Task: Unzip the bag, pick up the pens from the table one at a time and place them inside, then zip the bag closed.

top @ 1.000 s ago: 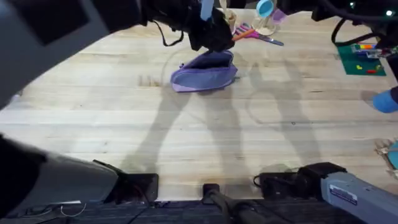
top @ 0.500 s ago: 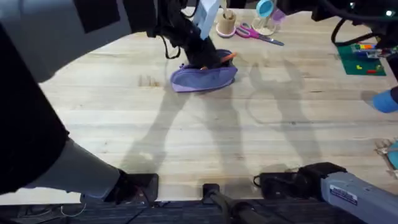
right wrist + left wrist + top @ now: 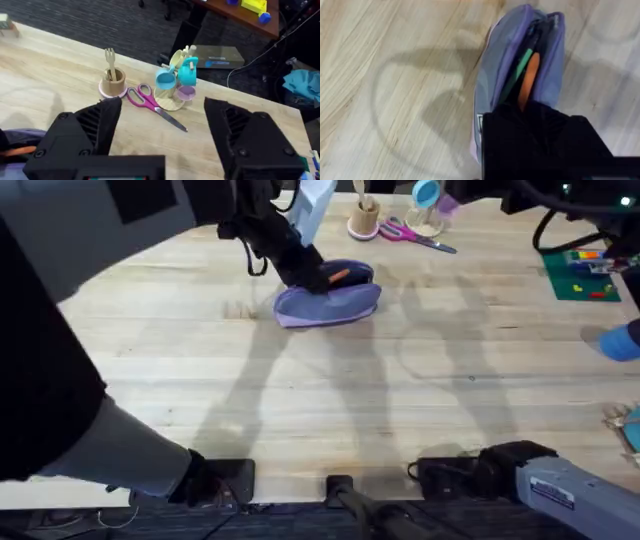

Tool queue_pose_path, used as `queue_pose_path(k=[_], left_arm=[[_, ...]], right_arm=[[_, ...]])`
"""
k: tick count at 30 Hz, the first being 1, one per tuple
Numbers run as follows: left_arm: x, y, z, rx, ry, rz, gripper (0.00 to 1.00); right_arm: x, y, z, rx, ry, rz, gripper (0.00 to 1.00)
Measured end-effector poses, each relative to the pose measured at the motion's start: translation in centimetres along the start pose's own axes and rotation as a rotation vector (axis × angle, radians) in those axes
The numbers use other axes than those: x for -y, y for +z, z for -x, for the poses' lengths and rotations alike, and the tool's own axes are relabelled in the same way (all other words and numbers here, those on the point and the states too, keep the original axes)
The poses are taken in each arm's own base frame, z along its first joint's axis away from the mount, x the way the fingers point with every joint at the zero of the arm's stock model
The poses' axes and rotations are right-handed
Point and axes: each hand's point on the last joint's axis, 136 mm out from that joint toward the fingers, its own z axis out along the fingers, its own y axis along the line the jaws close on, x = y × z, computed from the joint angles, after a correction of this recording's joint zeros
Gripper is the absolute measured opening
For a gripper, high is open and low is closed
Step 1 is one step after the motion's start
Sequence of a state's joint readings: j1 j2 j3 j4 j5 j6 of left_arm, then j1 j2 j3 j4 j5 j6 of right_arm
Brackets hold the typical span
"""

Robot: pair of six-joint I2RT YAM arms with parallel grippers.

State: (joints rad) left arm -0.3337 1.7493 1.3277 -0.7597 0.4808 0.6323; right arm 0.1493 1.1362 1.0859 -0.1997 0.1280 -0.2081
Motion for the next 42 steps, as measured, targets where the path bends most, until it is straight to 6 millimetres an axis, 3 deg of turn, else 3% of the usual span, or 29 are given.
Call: queue_pose_path(k=[7,9,13,14,15,26,31,37,42], left_arm=[[-0.3,-0.1,-0.2,-0.001,-0.006,0.007,0.045],[-0.4,-0.1,-0.1,0.0,0.002,0.01,0.244],[-0.9,-0.1,0.6,0.026,0.02,0.031,0.851],[-0.9,-0.2,0.6,0.028,0.018,0.031,0.957],[-0.9,-0.2,0.6,0.028,0.019,0.03,0.982],[-0.9,-0.2,0.6,0.029,0.02,0.029,0.992],[-0.9,-0.7,0.7,0.036,0.057,0.037,0.992],[-2.4,-4.7,1.3,0.098,0.093,0.127,0.993],[-4.4,-8.4,-0.9,0.099,0.059,0.182,0.993]], right_arm=[[0.0,0.0,0.0,0.0,0.0,0.0,0.996],[0.0,0.0,0.0,0.0,0.0,0.0,0.996],[0.0,0.0,0.0,0.0,0.0,0.0,0.996],[0.0,0.0,0.0,0.0,0.0,0.0,0.996],[0.0,0.0,0.0,0.0,0.0,0.0,0.996],[-0.1,0.0,0.0,0.0,0.0,0.002,0.996],[-1.9,-0.3,0.4,0.012,-0.016,0.046,0.996],[-5.4,-1.7,0.7,0.015,-0.052,0.139,0.996],[-7.6,-2.4,0.5,0.001,-0.086,0.169,0.996]])
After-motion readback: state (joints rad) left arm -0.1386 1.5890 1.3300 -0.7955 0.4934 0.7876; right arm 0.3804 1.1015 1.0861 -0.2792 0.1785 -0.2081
